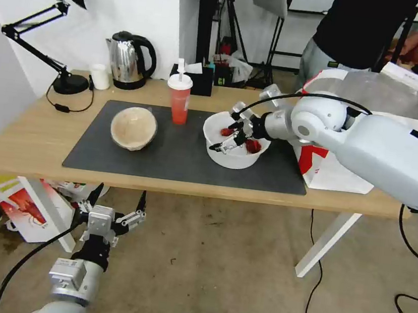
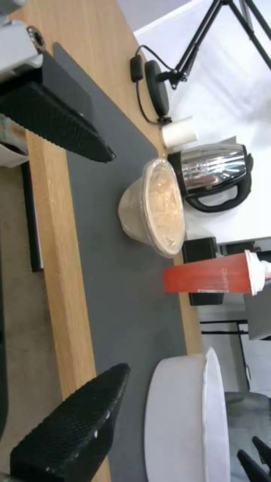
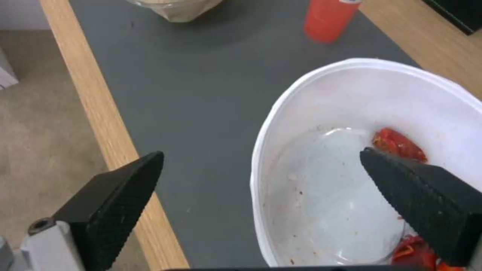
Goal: Pick up the trash from the table and place it into the takeout bag.
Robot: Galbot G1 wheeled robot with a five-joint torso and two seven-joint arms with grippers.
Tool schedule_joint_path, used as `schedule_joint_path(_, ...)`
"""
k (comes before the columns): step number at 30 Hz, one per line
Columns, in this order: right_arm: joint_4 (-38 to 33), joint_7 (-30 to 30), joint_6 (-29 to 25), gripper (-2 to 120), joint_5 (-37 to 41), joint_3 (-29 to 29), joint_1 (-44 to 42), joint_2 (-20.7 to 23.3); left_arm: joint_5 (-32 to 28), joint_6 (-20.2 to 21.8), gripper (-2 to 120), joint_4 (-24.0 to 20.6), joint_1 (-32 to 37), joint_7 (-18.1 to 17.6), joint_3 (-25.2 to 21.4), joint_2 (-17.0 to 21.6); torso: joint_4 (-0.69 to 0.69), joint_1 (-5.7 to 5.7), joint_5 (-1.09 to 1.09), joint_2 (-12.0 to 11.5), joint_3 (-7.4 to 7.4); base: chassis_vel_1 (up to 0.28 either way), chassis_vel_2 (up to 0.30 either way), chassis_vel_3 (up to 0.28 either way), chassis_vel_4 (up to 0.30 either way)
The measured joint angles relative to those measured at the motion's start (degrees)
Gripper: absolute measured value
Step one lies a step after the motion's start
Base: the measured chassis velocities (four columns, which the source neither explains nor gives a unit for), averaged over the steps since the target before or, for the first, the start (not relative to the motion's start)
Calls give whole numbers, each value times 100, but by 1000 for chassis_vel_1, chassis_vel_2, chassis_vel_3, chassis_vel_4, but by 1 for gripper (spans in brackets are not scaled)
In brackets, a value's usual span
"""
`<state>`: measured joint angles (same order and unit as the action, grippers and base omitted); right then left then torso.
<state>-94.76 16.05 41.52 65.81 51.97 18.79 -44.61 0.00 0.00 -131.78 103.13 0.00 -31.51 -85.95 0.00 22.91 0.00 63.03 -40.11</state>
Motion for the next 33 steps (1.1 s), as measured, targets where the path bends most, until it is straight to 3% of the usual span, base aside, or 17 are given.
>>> schedule_joint_path(23,920,-133,-10,100,-94,459,48,-782,0,0,100,0,0,0,0,0,0,0,0,-1,0,0,0,0,0)
schedule_joint_path(33,1014,-206,-11,100,-86,626,111,-991,0,0,100,0,0,0,0,0,0,0,-1,0,0,0,0,0,0)
